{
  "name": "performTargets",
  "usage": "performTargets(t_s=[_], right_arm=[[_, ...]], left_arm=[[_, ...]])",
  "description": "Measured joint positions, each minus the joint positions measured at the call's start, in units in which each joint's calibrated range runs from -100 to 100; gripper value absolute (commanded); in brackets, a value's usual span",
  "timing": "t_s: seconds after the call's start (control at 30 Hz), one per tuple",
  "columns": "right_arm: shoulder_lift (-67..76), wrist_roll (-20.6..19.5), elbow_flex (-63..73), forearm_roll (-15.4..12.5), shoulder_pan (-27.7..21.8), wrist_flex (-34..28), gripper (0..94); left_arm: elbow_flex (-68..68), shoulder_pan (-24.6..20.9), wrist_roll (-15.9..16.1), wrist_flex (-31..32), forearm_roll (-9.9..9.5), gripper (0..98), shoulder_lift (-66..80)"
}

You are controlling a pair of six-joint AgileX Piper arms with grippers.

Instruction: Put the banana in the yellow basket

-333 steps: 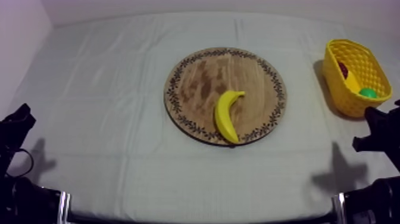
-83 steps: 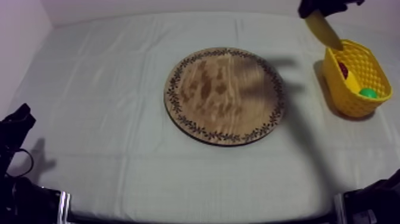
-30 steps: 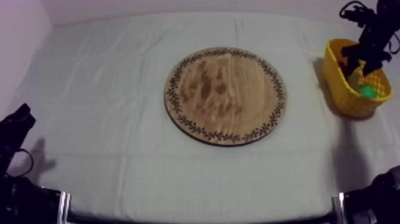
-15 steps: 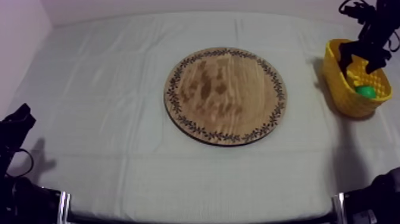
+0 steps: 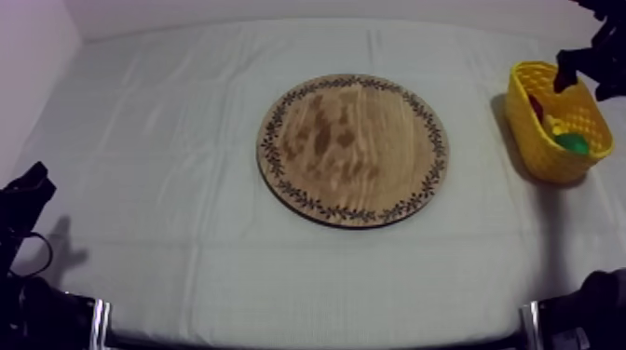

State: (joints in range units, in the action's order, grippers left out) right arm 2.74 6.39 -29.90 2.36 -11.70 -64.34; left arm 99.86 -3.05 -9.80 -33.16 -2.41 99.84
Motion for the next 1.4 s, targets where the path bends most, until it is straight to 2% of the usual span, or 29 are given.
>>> performTargets(t_s=[0.23, 0.53, 0.8, 0.93, 1.13, 1.27, 1.4], right_arm=[[11.52, 2.11, -9.69, -1.97, 0.0, 5.51, 46.0], [27.95, 5.87, -25.07, -6.07, 0.6, 14.17, 30.9], [44.17, 14.69, -39.73, -15.37, -2.49, 21.8, 13.4], [52.32, 19.97, -47.12, -18.99, -2.51, 22.34, 4.2], [62.7, 24.65, -53.77, -19.72, -1.91, 20.85, 0.8], [69.56, 24.76, -55.74, -18.8, -1.74, 16.85, 0.4], [75.5, 22.42, -58.27, -18.53, -1.74, 14.63, 0.4]], left_arm=[[0.0, 0.0, 0.0, 0.0, 0.0, 0.1, 0.0], [0.0, 0.0, 0.0, 0.0, 0.0, 0.1, 0.0], [0.0, 0.0, 0.0, 0.0, 0.0, 0.1, 0.0], [0.0, 0.0, 0.0, 0.0, 0.0, 0.1, 0.0], [0.0, 0.0, 0.0, 0.0, 0.0, 0.1, 0.0], [0.0, 0.0, 0.0, 0.0, 0.0, 0.1, 0.0], [0.0, 0.0, 0.0, 0.0, 0.0, 0.1, 0.0]])
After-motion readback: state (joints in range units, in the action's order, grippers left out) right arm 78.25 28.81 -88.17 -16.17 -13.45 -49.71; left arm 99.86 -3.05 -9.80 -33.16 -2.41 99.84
